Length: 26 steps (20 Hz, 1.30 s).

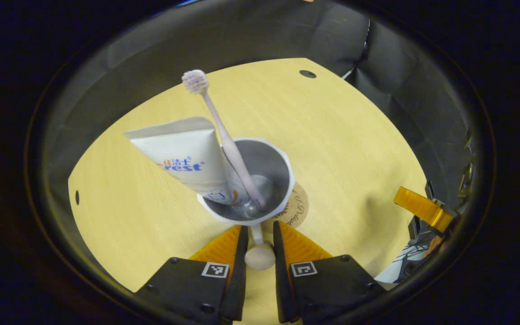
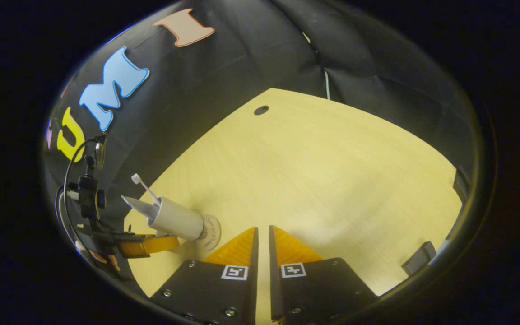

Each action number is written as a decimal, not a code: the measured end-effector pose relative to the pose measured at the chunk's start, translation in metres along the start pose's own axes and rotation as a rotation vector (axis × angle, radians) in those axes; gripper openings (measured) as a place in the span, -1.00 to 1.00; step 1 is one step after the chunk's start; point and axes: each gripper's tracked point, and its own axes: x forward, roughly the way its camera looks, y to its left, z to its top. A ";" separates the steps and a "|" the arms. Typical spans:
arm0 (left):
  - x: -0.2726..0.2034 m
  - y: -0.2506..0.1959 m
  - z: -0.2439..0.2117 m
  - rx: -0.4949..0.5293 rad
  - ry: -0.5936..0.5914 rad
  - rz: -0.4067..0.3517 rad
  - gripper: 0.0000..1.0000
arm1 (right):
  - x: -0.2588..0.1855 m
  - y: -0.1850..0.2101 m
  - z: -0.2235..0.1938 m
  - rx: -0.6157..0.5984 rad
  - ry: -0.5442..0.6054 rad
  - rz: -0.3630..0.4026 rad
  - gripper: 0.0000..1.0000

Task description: Put the toothbrush and toothpaste on the desktop into the cup, then pick up the cup and place it on the coaster on the desktop.

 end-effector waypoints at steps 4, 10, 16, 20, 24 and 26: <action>0.001 -0.023 0.007 -0.004 0.002 -0.015 -0.29 | -0.002 -0.013 0.003 0.029 -0.005 -0.013 -0.75; -0.003 -0.040 0.015 0.017 -0.002 0.000 -0.29 | -0.002 -0.014 0.001 0.032 0.001 -0.005 -0.75; -0.006 -0.045 0.014 0.029 -0.004 -0.015 -0.31 | -0.003 -0.019 0.002 0.042 -0.002 -0.005 -0.75; -0.006 -0.048 0.013 0.036 -0.008 -0.021 -0.33 | -0.005 -0.022 -0.001 0.052 0.001 -0.002 -0.75; -0.004 -0.048 0.015 0.027 -0.033 -0.013 -0.31 | -0.006 -0.019 0.002 0.035 0.000 0.007 -0.75; -0.006 -0.048 0.012 0.000 -0.041 -0.006 -0.34 | -0.006 -0.014 0.004 0.026 -0.002 0.016 -0.75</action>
